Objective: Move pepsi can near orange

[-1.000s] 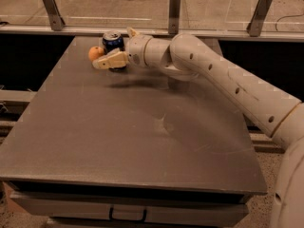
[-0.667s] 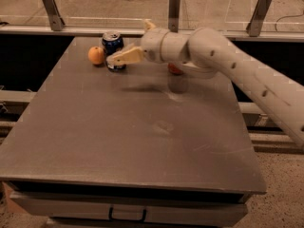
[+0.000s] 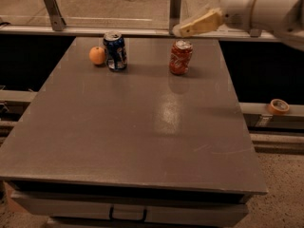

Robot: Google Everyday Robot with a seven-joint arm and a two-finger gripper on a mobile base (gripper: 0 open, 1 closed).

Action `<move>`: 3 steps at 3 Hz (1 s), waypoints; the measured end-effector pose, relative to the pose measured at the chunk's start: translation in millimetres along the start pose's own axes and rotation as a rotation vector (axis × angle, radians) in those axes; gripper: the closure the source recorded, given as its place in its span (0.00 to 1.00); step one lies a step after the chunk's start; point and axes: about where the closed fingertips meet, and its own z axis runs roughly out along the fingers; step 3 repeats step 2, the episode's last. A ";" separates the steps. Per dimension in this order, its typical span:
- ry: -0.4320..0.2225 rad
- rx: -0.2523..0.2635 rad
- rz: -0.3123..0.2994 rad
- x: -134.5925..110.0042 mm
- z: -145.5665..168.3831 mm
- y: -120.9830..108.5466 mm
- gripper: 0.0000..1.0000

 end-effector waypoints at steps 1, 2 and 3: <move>0.051 0.043 -0.191 -40.1 -81.6 -53.0 0.00; 0.027 0.028 -0.236 -69.4 -104.6 -64.4 0.00; 0.027 0.028 -0.236 -69.4 -104.6 -64.4 0.00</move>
Offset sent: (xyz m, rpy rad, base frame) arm -0.0285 -0.0554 0.0534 -0.1193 -0.0989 -0.0404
